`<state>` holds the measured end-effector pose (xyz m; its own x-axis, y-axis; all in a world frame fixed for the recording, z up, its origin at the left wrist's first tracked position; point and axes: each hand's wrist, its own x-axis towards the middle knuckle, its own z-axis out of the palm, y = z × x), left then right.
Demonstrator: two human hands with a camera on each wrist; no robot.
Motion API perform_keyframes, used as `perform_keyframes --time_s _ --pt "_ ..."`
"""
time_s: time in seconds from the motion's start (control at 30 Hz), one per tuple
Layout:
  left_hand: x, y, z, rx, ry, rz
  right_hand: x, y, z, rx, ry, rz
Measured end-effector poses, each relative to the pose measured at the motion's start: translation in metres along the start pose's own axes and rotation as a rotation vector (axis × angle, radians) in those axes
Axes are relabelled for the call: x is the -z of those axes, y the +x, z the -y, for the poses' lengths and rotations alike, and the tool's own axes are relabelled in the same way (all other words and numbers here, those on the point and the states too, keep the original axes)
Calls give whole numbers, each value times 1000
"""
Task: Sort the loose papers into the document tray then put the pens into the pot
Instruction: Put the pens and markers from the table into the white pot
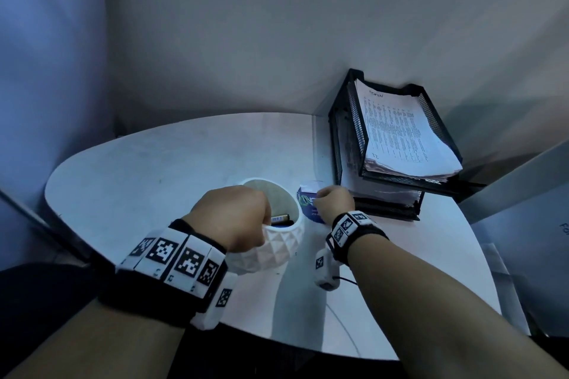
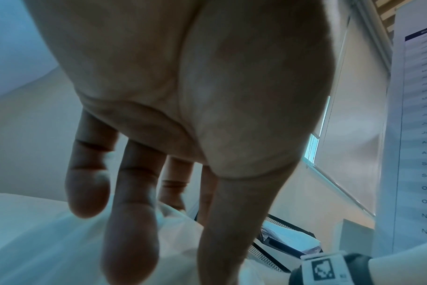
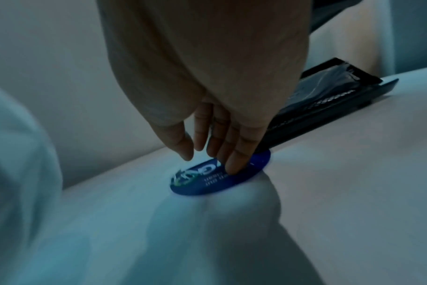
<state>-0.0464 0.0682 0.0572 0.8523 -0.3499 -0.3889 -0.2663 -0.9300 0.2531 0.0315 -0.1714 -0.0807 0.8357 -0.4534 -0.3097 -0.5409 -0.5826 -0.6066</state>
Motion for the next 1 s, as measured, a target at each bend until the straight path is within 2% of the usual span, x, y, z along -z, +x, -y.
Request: perform_keyframes --time_s 0.07,0.47,0.63,0.8,1.0 --pt "0 1 1 -1 -2 0 -9 1 -3 76 -124 11" --pt "0 7 -2 30 -4 21 -13 14 -2 307 -390 79" --pt "0 8 -2 38 -7 29 -9 16 -8 314 -386 74" --pt "-1 7 -2 32 -7 31 -17 14 -8 402 -357 110" --pt "1 7 1 38 -9 27 -21 13 -14 344 -367 83"
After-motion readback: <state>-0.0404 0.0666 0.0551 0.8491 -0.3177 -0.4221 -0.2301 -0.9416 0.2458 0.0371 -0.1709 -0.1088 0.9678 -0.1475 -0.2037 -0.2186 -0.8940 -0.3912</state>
